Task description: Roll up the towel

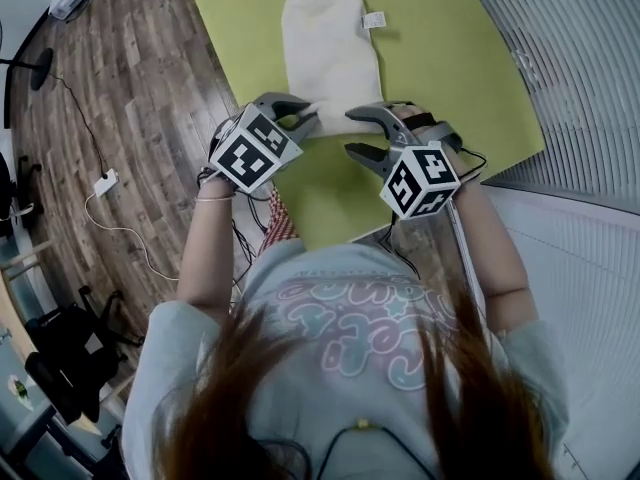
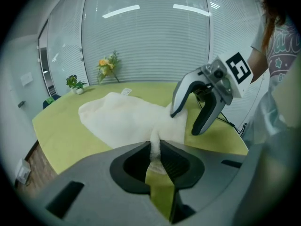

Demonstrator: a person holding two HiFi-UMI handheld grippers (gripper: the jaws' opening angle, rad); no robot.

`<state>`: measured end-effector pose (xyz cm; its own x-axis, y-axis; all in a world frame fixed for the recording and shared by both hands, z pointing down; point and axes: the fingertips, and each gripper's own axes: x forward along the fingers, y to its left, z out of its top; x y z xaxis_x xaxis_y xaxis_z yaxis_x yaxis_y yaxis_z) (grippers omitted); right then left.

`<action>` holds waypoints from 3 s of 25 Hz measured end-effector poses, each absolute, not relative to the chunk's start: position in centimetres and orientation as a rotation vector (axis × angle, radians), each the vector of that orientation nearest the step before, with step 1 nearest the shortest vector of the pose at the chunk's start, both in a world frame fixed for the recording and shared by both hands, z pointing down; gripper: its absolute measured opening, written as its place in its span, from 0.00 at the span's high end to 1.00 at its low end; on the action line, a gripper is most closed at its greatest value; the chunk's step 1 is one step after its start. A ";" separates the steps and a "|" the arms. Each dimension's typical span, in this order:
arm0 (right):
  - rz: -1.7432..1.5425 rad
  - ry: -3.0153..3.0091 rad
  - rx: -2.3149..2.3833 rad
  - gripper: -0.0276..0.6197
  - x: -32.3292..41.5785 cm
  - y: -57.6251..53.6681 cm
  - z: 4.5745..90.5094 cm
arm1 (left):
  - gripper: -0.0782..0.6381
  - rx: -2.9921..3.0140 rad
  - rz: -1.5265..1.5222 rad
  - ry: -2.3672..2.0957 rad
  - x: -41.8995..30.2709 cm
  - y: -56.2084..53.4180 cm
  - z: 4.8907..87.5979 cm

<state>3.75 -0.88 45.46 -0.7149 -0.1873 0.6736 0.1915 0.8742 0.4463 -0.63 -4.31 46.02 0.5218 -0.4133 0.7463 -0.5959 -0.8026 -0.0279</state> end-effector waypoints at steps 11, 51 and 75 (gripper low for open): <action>-0.445 -2.308 0.012 0.62 3.9 -2.0 46.9 | 0.73 2.834 0.689 -1.009 1.3 -1.7 38.6; -0.568 -2.396 0.046 0.81 7.3 2.8 44.6 | 0.76 2.794 1.451 -0.900 3.3 3.3 45.4; -0.089 -2.566 0.010 0.73 5.8 -2.3 42.2 | 0.76 2.464 1.306 -0.499 1.9 -2.1 46.1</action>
